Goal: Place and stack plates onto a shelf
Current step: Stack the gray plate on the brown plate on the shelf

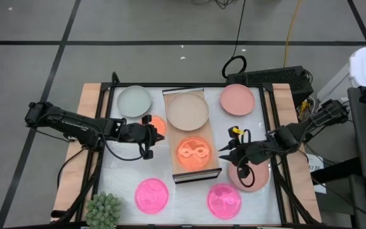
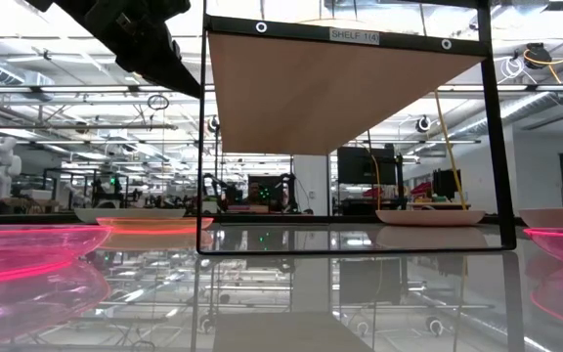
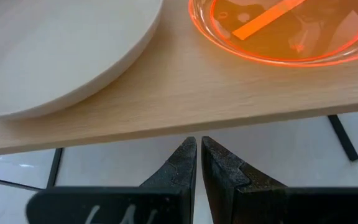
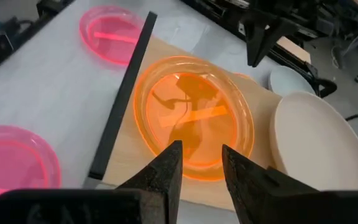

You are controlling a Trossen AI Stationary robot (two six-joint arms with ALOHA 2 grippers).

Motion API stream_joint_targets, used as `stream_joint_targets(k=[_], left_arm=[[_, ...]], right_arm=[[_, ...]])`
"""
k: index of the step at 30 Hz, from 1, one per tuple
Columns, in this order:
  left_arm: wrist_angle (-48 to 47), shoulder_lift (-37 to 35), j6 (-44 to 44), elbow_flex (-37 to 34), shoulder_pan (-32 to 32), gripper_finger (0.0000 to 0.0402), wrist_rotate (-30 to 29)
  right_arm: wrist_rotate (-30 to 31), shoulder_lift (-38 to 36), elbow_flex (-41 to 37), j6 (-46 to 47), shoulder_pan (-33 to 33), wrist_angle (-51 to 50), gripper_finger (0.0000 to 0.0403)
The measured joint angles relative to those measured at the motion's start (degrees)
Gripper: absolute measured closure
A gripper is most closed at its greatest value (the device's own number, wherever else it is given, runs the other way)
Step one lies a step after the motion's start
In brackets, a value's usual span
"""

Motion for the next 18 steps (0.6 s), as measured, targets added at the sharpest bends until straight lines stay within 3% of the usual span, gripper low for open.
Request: stream_joint_targets(k=[18], left_arm=[[-4.3, 0.0, -1.1, 0.0, 0.1, 0.0371, -1.5]], right_arm=[[1.3, -0.6, 0.0, 18.4, 0.1, -15.7, 0.0307]])
